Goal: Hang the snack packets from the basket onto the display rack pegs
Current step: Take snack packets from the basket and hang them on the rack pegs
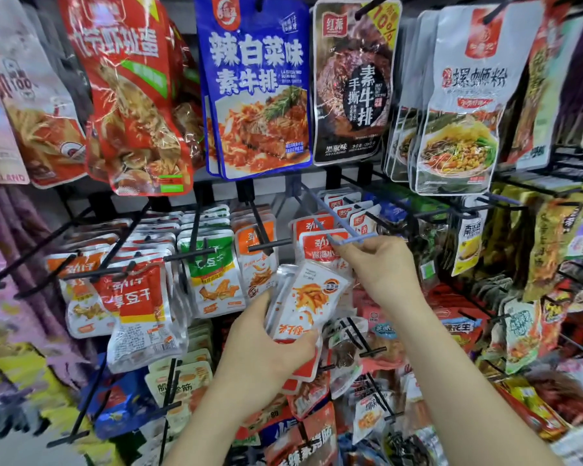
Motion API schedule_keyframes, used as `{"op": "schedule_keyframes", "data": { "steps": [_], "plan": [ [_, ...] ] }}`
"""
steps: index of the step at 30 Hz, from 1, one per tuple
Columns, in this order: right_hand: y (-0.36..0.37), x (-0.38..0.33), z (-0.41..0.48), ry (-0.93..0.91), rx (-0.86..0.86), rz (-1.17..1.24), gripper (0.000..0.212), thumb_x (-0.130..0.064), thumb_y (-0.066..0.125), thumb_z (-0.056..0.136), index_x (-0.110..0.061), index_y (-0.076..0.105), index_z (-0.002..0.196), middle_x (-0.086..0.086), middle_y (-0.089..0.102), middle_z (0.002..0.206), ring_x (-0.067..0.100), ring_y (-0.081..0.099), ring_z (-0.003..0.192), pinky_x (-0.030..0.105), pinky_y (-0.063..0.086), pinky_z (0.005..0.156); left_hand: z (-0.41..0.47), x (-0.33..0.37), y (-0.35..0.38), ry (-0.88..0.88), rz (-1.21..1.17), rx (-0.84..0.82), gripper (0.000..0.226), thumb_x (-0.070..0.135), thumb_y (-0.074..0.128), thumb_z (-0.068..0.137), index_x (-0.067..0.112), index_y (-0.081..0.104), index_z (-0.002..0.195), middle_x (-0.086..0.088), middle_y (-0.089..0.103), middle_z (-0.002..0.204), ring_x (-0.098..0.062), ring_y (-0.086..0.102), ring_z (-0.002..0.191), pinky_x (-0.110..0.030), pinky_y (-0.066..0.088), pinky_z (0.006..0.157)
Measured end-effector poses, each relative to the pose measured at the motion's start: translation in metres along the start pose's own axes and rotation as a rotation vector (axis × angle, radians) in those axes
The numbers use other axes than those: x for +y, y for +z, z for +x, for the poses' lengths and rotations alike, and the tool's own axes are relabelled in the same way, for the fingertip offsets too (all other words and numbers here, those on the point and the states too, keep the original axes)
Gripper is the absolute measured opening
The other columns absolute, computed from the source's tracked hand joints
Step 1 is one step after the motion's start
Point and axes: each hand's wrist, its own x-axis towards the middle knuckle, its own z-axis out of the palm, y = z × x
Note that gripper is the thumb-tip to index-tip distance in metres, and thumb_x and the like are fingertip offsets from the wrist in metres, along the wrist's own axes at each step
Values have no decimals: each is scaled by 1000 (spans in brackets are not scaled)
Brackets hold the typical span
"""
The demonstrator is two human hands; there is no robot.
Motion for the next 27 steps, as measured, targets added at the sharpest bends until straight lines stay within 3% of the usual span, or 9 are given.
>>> {"op": "schedule_keyframes", "data": {
  "steps": [2,6,8,10,12,14,20,23,27],
  "plan": [
    [1,3,3,-19,7,-149,53,-40,72,84,2,59,54,21,50,51,16,34,43,25,30,47,-4,0,0,-17,-40,4,42,16,79,75,40,54,98,24,68,83,0,66,74,-14,51,60],
    [-5,0,-8,-27,153,-370,50,-55,63,85,-15,61,56,0,58,51,16,52,51,27,33,48,-10,-2,0,-97,-197,-7,46,6,77,76,38,54,101,16,73,86,-9,71,75,-22,56,61],
    [-13,-4,-30,-29,224,-265,43,-56,57,88,-18,64,70,-4,63,62,13,59,61,27,41,54,-13,0,1,-133,-291,-16,43,6,76,78,32,57,106,9,75,87,-13,73,75,-23,56,60],
    [-19,-11,-56,66,35,84,39,-53,54,90,-18,66,82,-2,69,70,13,65,66,29,48,62,-16,2,4,-134,-329,-45,41,15,75,77,31,58,110,7,75,92,-15,73,80,-28,58,66],
    [-19,-18,-84,176,-369,391,28,-43,54,91,-21,69,99,-6,75,89,10,71,83,30,54,75,-18,4,8,-108,-353,-63,40,25,71,76,29,60,114,4,75,99,-19,73,88,-40,58,79],
    [-15,-16,-100,181,-551,509,23,-25,55,95,-27,67,115,-8,73,108,11,69,101,28,55,84,-21,6,13,-59,-357,-56,37,32,64,80,28,61,116,3,74,105,-20,71,96,-48,55,88],
    [-21,-3,-109,245,-716,692,76,-9,69,85,-57,37,135,-6,66,126,23,65,113,49,52,94,-26,10,25,-8,-363,67,29,37,49,93,28,61,119,9,72,108,-11,69,99,-34,55,85],
    [-21,0,-117,177,-649,579,96,1,74,79,-69,30,127,-14,70,112,20,71,99,37,59,78,-27,14,32,-44,-481,100,28,30,51,92,26,61,118,6,73,105,-15,71,96,-34,58,81],
    [-27,6,-119,173,-601,423,89,4,74,79,-59,37,131,-23,69,109,22,71,96,47,58,84,-23,8,28,-2,-461,152,68,19,71,75,43,45,133,13,65,121,-8,65,107,-40,56,88]
  ]
}}
